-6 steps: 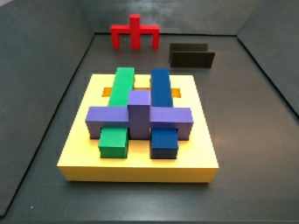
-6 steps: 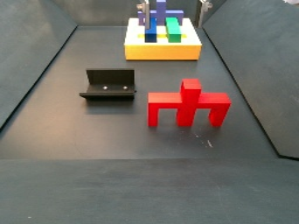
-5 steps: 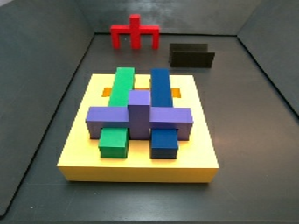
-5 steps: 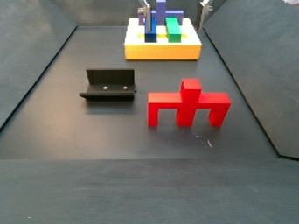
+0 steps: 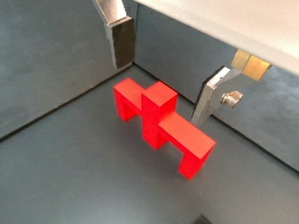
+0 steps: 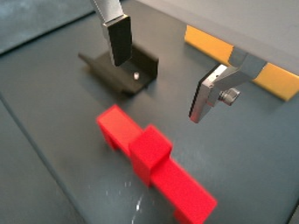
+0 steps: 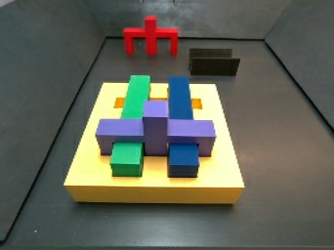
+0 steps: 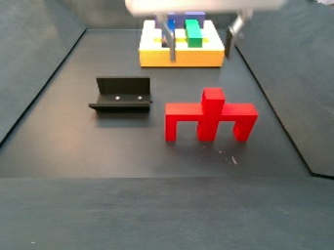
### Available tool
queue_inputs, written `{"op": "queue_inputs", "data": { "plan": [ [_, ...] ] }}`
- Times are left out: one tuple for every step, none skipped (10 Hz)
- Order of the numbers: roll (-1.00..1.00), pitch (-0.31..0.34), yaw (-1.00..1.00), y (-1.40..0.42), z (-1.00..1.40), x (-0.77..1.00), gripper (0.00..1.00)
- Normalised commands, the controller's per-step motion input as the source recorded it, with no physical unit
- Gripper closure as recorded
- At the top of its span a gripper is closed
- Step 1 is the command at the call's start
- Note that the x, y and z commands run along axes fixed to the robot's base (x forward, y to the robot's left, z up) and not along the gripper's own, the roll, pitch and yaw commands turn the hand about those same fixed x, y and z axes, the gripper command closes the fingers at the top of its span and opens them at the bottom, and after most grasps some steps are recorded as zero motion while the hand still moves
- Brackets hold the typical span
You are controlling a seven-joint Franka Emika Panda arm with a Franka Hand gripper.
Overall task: Pick up the red object. Move up. Move to above the board. Insert the red object.
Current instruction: Pick up the red object.
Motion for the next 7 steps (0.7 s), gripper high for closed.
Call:
{"op": "queue_inputs", "data": {
  "plan": [
    [0.16, -0.026, -0.08, 0.27, -0.64, -0.32, 0.00],
    [0.20, -0.006, -0.11, 0.29, -0.62, -0.31, 0.00],
    [0.20, 0.000, -0.10, 0.26, -0.58, -0.17, 0.00],
    [0.20, 0.000, -0.06, 0.19, -0.49, -0.03, 0.00],
    [0.14, 0.000, 0.00, 0.08, -0.33, 0.00, 0.00],
    [0.10, 0.004, 0.00, 0.07, -0.27, 0.01, 0.00],
    [0.11, 0.019, 0.00, 0.14, -0.24, 0.00, 0.00]
  ]
}}
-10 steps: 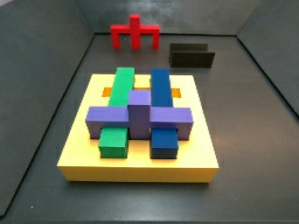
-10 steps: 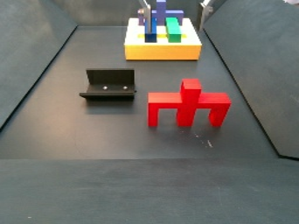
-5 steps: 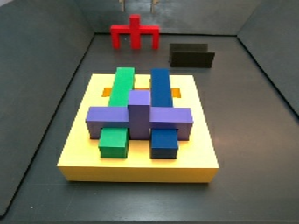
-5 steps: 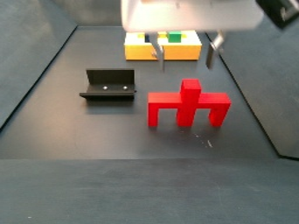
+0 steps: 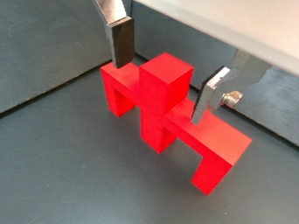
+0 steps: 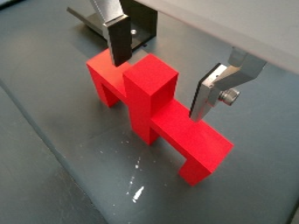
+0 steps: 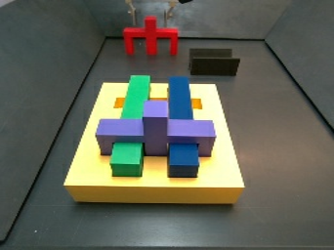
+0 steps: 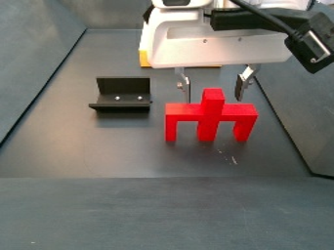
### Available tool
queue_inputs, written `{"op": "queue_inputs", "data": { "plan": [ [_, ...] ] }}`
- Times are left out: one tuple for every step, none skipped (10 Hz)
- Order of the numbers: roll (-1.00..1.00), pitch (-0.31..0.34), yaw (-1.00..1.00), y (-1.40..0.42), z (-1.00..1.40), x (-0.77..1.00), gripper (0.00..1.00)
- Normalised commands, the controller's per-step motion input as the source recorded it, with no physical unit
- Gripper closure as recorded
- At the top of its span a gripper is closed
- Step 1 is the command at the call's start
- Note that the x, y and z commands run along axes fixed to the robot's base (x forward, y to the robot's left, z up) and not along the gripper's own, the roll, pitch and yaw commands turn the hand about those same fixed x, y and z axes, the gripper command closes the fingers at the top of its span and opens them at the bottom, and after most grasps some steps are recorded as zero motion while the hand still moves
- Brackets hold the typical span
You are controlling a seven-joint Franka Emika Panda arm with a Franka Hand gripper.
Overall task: Pick up the red object. Move up. Move to above the board. Insert the red object.
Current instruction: Pick up the red object.
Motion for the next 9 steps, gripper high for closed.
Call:
{"op": "queue_inputs", "data": {
  "plan": [
    [0.09, 0.039, -0.09, 0.18, -0.15, 0.00, 0.00],
    [0.07, 0.049, -0.15, 0.23, -0.14, 0.00, 0.00],
    [0.05, 0.037, -0.13, 0.18, -0.10, 0.00, 0.00],
    [0.03, 0.039, -0.14, 0.10, -0.04, 0.00, 0.00],
    [0.01, 0.046, -0.11, 0.00, 0.00, 0.06, 0.00],
    [0.01, 0.050, -0.19, 0.00, 0.00, 0.07, 0.00],
    [0.00, 0.020, -0.15, -0.03, 0.00, 0.09, 0.00],
    [0.00, 0.021, 0.00, -0.08, 0.00, 0.09, 0.00],
    [0.02, 0.011, 0.00, -0.10, 0.00, 0.05, 0.00]
  ]
}}
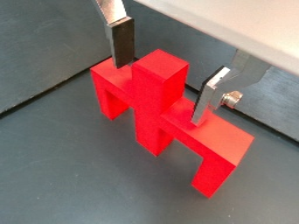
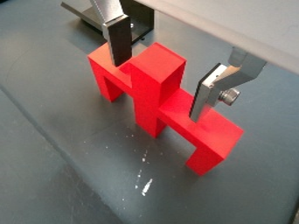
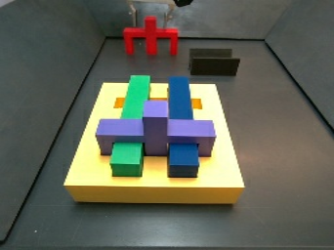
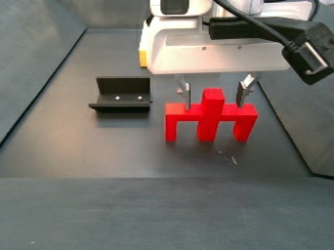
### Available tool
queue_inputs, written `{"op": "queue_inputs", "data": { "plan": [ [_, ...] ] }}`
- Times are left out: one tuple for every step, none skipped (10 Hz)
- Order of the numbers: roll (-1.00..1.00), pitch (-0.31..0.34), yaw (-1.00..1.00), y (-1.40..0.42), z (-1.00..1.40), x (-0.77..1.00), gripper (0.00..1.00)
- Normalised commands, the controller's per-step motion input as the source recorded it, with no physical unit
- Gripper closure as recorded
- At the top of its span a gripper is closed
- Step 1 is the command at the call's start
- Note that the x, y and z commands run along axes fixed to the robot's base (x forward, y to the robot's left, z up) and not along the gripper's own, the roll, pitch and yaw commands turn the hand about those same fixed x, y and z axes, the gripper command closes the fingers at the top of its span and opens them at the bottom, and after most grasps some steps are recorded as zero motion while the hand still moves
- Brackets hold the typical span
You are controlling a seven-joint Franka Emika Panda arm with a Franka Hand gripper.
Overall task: Pick up the red object. Move up. Move to above the board. Insert the red object.
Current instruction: Pick up the red object.
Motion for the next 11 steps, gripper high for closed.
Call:
{"op": "queue_inputs", "data": {
  "plan": [
    [0.01, 0.000, 0.00, -0.03, 0.00, 0.00, 0.00],
    [0.00, 0.000, 0.00, -0.02, 0.00, 0.00, 0.00],
    [0.01, 0.000, 0.00, 0.00, 0.00, 0.00, 0.00],
    [0.00, 0.000, 0.00, 0.00, 0.00, 0.00, 0.00],
    [0.00, 0.000, 0.00, 0.00, 0.00, 0.00, 1.00],
    [0.00, 0.000, 0.00, 0.00, 0.00, 0.00, 1.00],
    [0.00, 0.000, 0.00, 0.00, 0.00, 0.00, 1.00],
    [0.00, 0.000, 0.00, 0.00, 0.00, 0.00, 1.00],
    [0.00, 0.000, 0.00, 0.00, 0.00, 0.00, 1.00],
    [0.00, 0.000, 0.00, 0.00, 0.00, 0.00, 1.00],
    [0.00, 0.000, 0.00, 0.00, 0.00, 0.00, 1.00]
  ]
}}
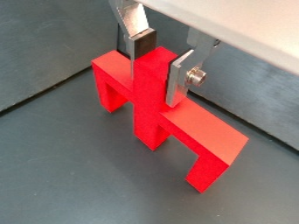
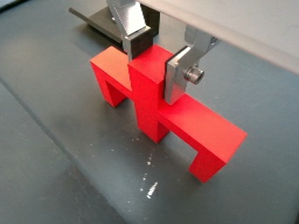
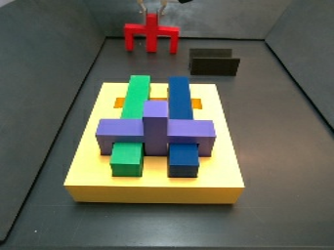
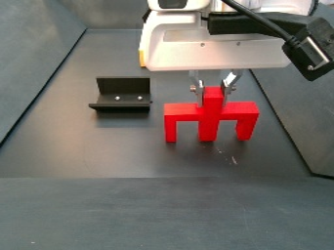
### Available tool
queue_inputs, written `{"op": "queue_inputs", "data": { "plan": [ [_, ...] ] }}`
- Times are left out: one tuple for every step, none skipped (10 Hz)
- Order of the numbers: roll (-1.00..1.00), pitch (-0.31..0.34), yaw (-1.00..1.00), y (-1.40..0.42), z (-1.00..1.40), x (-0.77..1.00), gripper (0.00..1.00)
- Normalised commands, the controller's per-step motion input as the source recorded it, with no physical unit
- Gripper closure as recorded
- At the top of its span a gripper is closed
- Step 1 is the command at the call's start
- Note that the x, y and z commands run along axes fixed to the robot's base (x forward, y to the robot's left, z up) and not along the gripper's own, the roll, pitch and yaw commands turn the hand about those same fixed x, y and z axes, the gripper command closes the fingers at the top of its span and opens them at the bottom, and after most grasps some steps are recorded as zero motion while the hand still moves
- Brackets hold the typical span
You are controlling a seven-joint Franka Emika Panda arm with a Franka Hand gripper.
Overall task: Pick up the red object. Move up. Move to above the board. Insert the red object.
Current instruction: Pick up the red object, then move up.
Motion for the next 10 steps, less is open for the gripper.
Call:
{"op": "queue_inputs", "data": {
  "plan": [
    [0.00, 0.000, 0.00, 0.00, 0.00, 0.00, 1.00],
    [0.00, 0.000, 0.00, 0.00, 0.00, 0.00, 1.00],
    [0.00, 0.000, 0.00, 0.00, 0.00, 0.00, 1.00],
    [0.00, 0.000, 0.00, 0.00, 0.00, 0.00, 1.00],
    [0.00, 0.000, 0.00, 0.00, 0.00, 0.00, 1.00],
    [0.00, 0.000, 0.00, 0.00, 0.00, 0.00, 1.00],
    [0.00, 0.000, 0.00, 0.00, 0.00, 0.00, 1.00],
    [0.00, 0.000, 0.00, 0.00, 0.00, 0.00, 1.00],
    [0.00, 0.000, 0.00, 0.00, 0.00, 0.00, 1.00],
    [0.00, 0.000, 0.00, 0.00, 0.83, 0.00, 1.00]
  ]
}}
